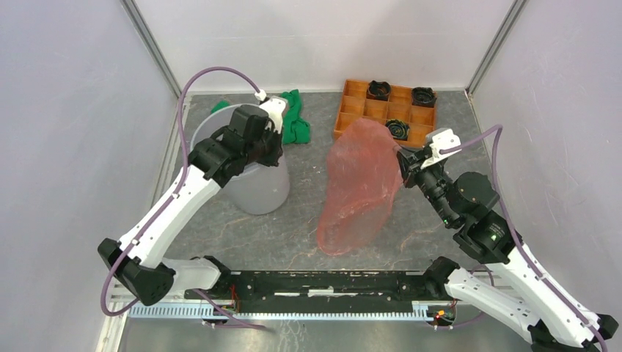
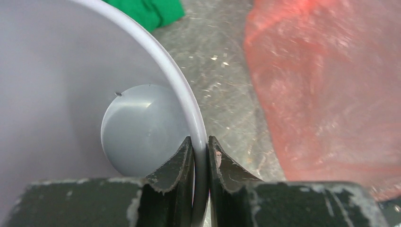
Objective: Put the trash bags into the trash bin
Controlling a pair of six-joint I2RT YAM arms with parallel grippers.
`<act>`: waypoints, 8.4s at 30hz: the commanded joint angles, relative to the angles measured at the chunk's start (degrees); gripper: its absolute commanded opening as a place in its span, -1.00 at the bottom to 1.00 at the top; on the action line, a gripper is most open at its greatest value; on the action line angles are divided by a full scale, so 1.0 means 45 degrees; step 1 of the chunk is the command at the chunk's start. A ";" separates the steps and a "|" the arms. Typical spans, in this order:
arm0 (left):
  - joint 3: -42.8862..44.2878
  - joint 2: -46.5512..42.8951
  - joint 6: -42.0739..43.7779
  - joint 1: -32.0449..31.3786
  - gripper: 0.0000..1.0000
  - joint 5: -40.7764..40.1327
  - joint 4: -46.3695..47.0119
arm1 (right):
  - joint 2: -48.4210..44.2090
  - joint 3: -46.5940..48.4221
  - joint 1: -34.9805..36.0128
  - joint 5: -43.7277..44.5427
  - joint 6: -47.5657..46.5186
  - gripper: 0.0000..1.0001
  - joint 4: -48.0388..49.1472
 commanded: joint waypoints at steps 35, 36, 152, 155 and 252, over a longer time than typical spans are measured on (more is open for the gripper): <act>-0.1662 -0.1920 -0.4188 -0.9662 0.83 -0.1082 0.3330 | -0.0311 0.1395 0.0000 0.0525 0.0051 -0.99 0.0158; -0.1756 -0.1622 -0.4506 -1.0482 0.85 -0.2002 0.3569 | -0.0295 0.1396 0.0002 0.0526 0.0051 -0.99 0.0212; 0.4251 0.3644 -0.2347 -0.8227 -0.96 -0.3486 0.4828 | 0.0226 0.2341 0.0006 0.0774 -0.1258 0.96 -0.5457; 0.3952 0.3423 -0.2417 -0.8077 -0.96 -0.3518 0.4662 | -0.0033 0.2124 0.0002 0.1572 -0.1258 0.96 -0.5460; -0.0894 -0.1383 -0.3675 -0.2790 1.00 -0.2918 0.2455 | -0.2510 -0.0395 0.0006 0.2318 -0.1824 -0.97 -0.0718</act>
